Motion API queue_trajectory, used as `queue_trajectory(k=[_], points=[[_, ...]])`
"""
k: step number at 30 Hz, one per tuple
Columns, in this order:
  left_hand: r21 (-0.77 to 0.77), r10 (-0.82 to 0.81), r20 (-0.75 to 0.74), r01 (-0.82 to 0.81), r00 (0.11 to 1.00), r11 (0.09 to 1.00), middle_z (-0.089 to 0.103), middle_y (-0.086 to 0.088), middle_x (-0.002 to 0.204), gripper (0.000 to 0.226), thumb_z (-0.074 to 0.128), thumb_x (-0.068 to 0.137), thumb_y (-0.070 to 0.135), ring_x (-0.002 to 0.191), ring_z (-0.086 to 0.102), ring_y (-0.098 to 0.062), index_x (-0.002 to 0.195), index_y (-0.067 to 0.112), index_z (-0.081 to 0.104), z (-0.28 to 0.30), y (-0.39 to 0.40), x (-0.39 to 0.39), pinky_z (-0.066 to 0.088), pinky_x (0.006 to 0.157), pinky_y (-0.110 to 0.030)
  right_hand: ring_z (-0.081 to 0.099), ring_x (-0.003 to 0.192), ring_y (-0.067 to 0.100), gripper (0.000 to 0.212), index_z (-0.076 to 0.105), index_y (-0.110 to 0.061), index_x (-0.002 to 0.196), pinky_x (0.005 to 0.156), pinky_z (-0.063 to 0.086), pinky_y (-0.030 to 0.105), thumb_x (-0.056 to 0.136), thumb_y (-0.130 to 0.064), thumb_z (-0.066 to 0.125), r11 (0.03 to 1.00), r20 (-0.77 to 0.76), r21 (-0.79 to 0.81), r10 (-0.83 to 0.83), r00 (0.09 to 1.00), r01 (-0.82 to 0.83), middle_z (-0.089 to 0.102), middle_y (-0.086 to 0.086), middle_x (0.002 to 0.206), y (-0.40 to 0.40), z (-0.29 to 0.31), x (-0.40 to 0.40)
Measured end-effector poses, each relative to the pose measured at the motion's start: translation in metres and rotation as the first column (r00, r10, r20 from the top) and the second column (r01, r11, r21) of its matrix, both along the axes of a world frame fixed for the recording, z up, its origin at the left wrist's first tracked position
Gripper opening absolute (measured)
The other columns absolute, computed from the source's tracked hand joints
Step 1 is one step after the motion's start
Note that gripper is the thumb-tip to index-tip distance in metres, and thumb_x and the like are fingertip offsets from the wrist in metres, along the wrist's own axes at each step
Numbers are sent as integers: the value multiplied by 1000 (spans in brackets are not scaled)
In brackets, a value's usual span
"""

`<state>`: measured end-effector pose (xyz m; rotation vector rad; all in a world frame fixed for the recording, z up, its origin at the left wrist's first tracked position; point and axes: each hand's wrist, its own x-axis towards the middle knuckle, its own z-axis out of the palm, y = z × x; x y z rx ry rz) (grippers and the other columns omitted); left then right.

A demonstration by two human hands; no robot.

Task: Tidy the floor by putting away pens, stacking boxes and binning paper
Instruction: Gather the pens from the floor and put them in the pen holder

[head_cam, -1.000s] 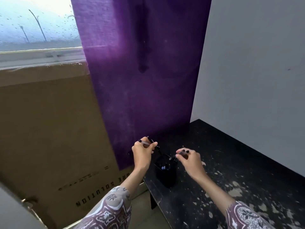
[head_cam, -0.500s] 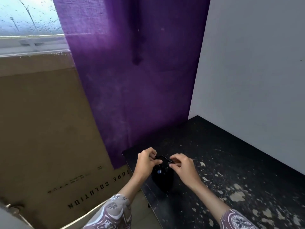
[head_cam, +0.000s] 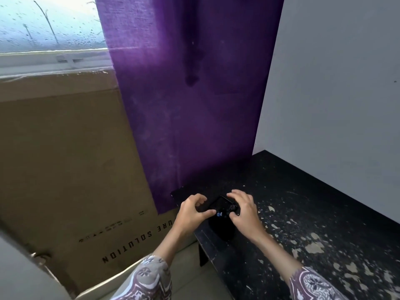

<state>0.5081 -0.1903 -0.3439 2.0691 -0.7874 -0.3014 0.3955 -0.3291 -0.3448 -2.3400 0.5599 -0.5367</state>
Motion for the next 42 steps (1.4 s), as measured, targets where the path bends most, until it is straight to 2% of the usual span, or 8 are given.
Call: queue_trajectory(k=[5,9,15,19,30,35,38,42], points=[[0,36,30,-36,999,999,56,6,114,49,74,74,38,107,50,-6,116,20,58,19,48,-17,38,86,-18,32,129,11,46,52,-18,128,107,24,28,83,-11,62,999,39,-12,43,998,-43,44,-4,138,41,21,-5],[10,77,64,-78,995,997,55,3,118,50,72,77,38,114,49,-11,120,17,57,37,96,-34,38,92,-21,31,132,12,44,52,-17,129,111,27,34,86,-22,63,994,73,50,98,993,-101,43,-3,141,89,36,-11],[94,166,92,-175,982,980,52,-3,133,56,63,84,44,128,44,-18,130,15,49,61,191,-67,33,109,-39,25,138,12,48,48,-19,133,111,20,36,89,-37,58,981,29,80,175,984,-177,38,-2,147,177,51,-28],[152,221,88,-233,971,961,42,-3,145,65,58,86,48,137,34,-18,138,14,41,66,278,-100,26,114,-40,23,140,13,51,46,-20,134,111,20,37,89,-41,56,972,-3,77,222,975,-221,35,-1,149,252,53,-48],[333,374,66,-374,925,866,32,-6,151,73,53,86,55,141,26,-21,143,14,33,50,525,-186,21,116,-45,15,143,19,63,36,-21,142,113,18,44,87,-45,58,924,-157,84,381,911,-372,22,1,155,444,42,-110],[343,462,-22,-427,887,837,29,-6,153,75,53,86,54,142,23,-21,144,12,30,35,611,-224,23,116,-41,16,142,21,63,34,-21,142,112,18,47,88,-44,56,880,-234,82,474,849,-469,22,1,155,514,25,-125],[344,538,-75,-485,840,804,27,-5,153,75,53,86,55,143,20,-22,145,15,30,22,652,-242,22,117,-44,15,142,21,62,32,-21,142,113,18,47,89,-44,54,836,-283,72,540,793,-544,21,1,155,549,8,-125],[364,616,-137,-539,776,760,29,-5,152,72,54,87,52,143,20,-22,144,15,31,-8,695,-262,22,114,-40,13,143,21,63,30,-22,143,113,17,48,89,-46,53,777,-355,89,609,709,-623,20,1,155,592,-22,-124]])
